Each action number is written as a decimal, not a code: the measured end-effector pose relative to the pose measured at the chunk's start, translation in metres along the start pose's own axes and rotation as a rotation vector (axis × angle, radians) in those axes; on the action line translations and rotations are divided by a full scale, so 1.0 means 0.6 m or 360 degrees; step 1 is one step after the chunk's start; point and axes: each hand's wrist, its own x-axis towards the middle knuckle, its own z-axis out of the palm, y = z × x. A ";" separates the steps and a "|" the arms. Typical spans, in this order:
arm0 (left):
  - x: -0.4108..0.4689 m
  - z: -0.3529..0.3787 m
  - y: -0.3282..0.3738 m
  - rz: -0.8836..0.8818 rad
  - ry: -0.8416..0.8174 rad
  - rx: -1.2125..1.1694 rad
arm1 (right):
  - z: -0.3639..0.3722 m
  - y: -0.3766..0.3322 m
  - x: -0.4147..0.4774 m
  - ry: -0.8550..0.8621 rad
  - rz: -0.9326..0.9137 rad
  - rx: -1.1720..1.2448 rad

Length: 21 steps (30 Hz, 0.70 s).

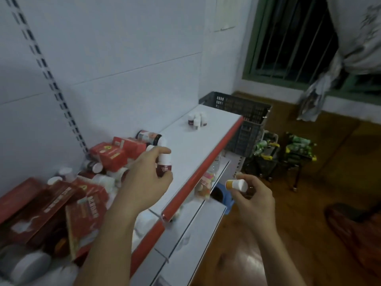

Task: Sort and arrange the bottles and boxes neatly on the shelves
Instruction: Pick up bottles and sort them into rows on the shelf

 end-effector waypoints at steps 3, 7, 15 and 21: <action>0.103 0.051 -0.002 0.0011 0.0003 -0.0035 | 0.000 0.029 0.092 0.0027 0.0018 -0.0050; 0.246 0.098 -0.006 -0.0032 0.0086 -0.0020 | 0.014 0.041 0.222 -0.0039 -0.0012 -0.0095; 0.462 0.153 -0.034 -0.0182 0.0282 0.0048 | 0.048 0.073 0.426 -0.0160 -0.0075 -0.0077; 0.522 0.202 -0.083 -0.0386 0.0156 0.0212 | 0.135 0.105 0.577 -0.0295 -0.0059 -0.0092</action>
